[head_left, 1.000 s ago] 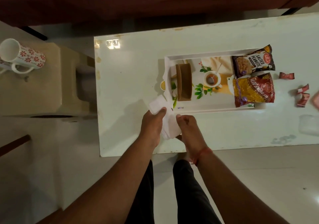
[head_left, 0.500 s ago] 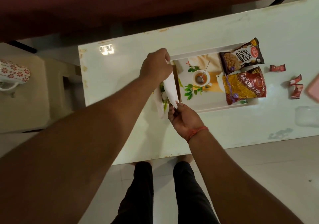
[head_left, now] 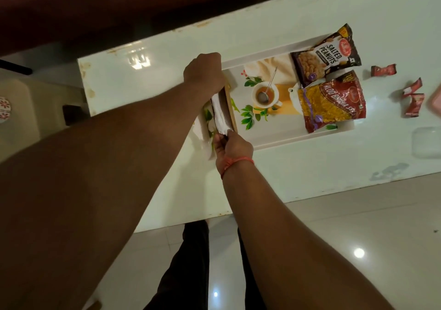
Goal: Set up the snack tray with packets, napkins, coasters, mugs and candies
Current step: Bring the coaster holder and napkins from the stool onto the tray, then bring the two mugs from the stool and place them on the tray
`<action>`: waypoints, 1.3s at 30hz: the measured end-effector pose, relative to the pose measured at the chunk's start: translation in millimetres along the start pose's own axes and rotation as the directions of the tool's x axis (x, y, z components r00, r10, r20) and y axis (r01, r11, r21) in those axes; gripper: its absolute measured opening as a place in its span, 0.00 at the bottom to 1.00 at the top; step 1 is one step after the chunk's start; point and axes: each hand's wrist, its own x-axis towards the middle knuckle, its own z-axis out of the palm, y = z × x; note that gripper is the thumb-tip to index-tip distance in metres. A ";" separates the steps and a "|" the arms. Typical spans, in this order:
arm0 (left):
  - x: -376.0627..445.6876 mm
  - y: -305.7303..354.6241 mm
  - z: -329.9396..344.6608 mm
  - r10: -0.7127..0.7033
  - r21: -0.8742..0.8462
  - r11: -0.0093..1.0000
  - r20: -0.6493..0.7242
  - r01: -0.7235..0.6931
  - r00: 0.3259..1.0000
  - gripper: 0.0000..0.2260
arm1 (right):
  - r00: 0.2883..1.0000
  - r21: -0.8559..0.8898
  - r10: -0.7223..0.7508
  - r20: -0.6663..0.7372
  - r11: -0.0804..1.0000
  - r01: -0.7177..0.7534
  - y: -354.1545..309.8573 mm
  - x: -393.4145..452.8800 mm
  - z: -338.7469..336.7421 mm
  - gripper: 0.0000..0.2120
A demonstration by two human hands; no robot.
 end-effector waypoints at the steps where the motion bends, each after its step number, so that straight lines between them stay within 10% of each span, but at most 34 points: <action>1: 1.9 0.4 1.5 -0.004 -0.003 1.000 -0.001 0.004 1.000 0.14 | 1.000 -0.004 -0.013 -0.008 1.000 0.013 -0.5 1.8 0.7 0.03; 23: -56.4 -85.8 1.0 -0.190 -0.370 0.923 -0.210 0.102 0.959 0.21 | 0.979 -0.452 -0.202 -0.004 0.874 0.179 23.4 -21.4 -19.1 0.17; 32: -141.4 -191.9 0.1 -0.305 -0.420 0.874 -0.084 0.244 0.949 0.25 | 0.958 -0.833 -0.117 0.261 0.474 0.285 125.1 -56.7 39.8 0.15; 39: -198.9 -320.0 -18.7 -0.464 -0.480 0.796 -0.095 0.368 0.881 0.20 | 0.902 -0.896 0.051 0.429 -0.107 0.432 239.9 -57.7 105.8 0.14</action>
